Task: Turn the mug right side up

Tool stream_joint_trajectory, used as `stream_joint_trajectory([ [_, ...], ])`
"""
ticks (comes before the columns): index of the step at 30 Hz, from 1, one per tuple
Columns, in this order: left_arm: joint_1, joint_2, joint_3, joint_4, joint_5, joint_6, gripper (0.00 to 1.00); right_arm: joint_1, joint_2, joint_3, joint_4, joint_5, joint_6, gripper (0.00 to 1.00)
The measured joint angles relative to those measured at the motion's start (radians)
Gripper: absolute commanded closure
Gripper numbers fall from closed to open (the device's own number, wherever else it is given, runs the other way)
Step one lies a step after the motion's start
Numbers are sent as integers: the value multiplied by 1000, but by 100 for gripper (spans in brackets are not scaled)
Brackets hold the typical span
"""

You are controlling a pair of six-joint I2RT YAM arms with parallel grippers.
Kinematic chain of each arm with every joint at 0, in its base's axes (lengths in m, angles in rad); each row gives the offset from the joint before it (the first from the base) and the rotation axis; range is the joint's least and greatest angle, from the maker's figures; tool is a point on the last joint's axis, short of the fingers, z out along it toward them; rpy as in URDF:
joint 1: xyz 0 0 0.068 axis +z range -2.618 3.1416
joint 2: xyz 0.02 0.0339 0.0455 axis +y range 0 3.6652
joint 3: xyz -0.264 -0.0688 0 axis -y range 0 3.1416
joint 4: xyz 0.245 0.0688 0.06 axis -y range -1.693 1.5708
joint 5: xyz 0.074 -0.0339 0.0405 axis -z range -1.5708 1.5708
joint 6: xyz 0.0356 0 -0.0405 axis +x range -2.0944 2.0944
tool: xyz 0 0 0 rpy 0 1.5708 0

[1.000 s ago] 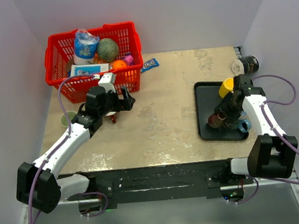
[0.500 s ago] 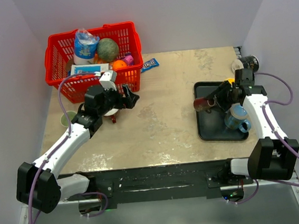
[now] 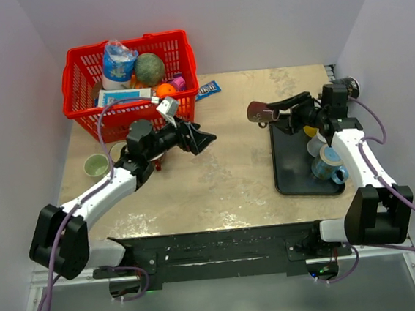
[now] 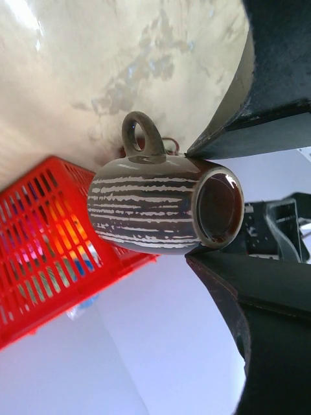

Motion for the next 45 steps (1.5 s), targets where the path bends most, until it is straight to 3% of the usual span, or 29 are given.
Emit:
stream_joint_trajectory([
  [8,-47,134,43,153,65,-53,1,18,8,28,80,-45,57,100],
  [23,-69,216,206,224,103,-57,1,111,8,173,201,-121,76,100],
  [35,-70,304,364,274,159,-15,1,115,-8,256,267,-179,110,100],
  [45,-70,445,462,467,202,-113,13,127,-52,256,386,-230,238,100],
])
